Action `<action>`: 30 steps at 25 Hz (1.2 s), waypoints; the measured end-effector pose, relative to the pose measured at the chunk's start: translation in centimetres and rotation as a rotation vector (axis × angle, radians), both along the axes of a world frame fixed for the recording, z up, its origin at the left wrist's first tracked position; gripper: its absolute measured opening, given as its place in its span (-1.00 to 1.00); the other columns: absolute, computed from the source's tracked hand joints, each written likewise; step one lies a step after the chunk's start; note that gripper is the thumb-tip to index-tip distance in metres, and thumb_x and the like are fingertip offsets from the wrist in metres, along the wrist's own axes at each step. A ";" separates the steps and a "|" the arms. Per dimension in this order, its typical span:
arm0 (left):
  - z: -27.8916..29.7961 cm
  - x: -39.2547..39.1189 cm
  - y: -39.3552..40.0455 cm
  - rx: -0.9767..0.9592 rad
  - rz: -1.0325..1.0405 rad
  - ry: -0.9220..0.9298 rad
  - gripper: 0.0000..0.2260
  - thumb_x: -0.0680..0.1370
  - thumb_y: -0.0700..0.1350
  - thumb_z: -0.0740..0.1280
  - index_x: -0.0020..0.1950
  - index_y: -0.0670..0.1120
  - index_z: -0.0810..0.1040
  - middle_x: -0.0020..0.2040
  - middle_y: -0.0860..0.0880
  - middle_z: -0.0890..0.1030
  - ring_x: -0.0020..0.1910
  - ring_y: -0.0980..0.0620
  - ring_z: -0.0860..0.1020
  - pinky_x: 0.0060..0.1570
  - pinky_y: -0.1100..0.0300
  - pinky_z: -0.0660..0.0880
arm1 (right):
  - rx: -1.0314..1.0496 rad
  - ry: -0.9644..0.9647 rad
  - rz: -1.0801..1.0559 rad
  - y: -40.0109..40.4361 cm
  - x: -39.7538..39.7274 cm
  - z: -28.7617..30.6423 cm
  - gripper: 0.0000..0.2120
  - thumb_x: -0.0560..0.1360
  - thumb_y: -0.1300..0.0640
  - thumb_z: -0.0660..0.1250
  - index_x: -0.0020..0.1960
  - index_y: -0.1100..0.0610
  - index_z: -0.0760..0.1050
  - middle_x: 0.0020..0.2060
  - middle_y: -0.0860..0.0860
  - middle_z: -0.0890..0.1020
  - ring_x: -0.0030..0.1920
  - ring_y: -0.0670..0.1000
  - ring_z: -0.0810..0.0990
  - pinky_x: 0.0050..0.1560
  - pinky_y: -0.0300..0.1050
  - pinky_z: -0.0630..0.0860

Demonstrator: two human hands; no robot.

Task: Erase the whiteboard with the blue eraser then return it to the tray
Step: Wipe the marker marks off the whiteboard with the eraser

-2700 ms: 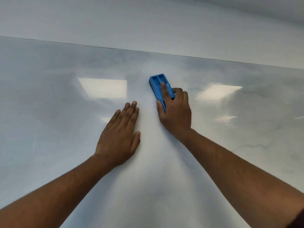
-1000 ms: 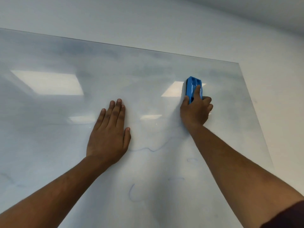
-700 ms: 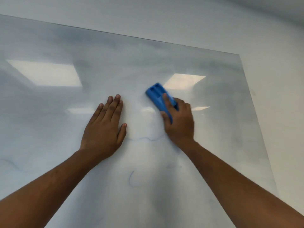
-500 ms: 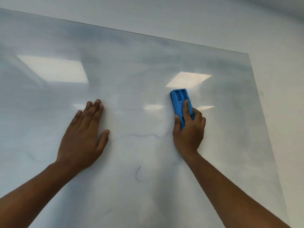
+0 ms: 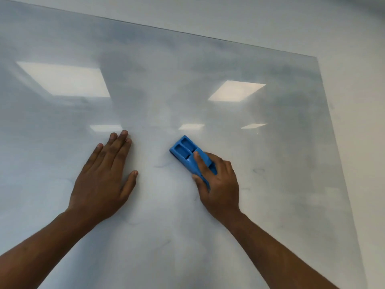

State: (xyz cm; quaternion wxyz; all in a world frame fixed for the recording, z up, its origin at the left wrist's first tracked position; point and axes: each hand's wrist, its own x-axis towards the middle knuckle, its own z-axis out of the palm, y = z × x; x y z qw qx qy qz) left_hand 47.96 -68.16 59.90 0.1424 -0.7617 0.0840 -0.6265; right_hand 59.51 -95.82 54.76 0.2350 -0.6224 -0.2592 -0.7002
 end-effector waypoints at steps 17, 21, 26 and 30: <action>0.3 -8.6 18.5 -0.034 0.063 -0.002 -0.30 0.68 0.20 0.04 0.74 -0.14 0.10 0.76 -0.03 0.06 0.74 -0.04 0.06 0.70 -0.10 0.07 | 0.611 0.189 0.023 15.2 -6.5 4.3 -0.46 0.67 -0.06 0.26 0.62 -0.05 0.27 0.33 0.12 0.48 0.20 0.16 0.44 0.12 0.06 0.56; -0.3 -9.3 20.4 -0.009 0.059 -0.012 -0.32 0.69 0.18 0.04 0.74 -0.14 0.11 0.76 -0.04 0.08 0.74 -0.03 0.06 0.70 -0.09 0.09 | 0.053 -0.066 -0.061 20.1 -8.3 2.0 -0.47 0.67 -0.08 0.27 0.61 -0.02 0.31 0.29 0.12 0.52 0.13 0.16 0.48 0.07 -0.02 0.54; -0.7 -9.0 20.6 0.011 0.050 -0.074 -0.34 0.70 0.15 0.07 0.73 -0.17 0.14 0.75 -0.09 0.13 0.74 -0.06 0.10 0.70 -0.05 0.07 | 0.674 0.352 0.015 18.5 -9.5 7.6 -0.43 0.66 -0.04 0.27 0.64 -0.05 0.23 0.34 0.20 0.46 0.27 0.27 0.41 0.23 0.18 0.50; -0.6 -9.0 21.1 0.024 0.053 -0.066 -0.32 0.69 0.17 0.07 0.74 -0.15 0.10 0.76 -0.09 0.10 0.74 -0.05 0.08 0.71 0.02 -0.03 | 0.038 -0.073 -0.042 28.0 -12.7 5.4 -0.44 0.65 -0.10 0.25 0.61 -0.02 0.29 0.28 0.15 0.52 0.14 0.18 0.48 0.04 0.02 0.54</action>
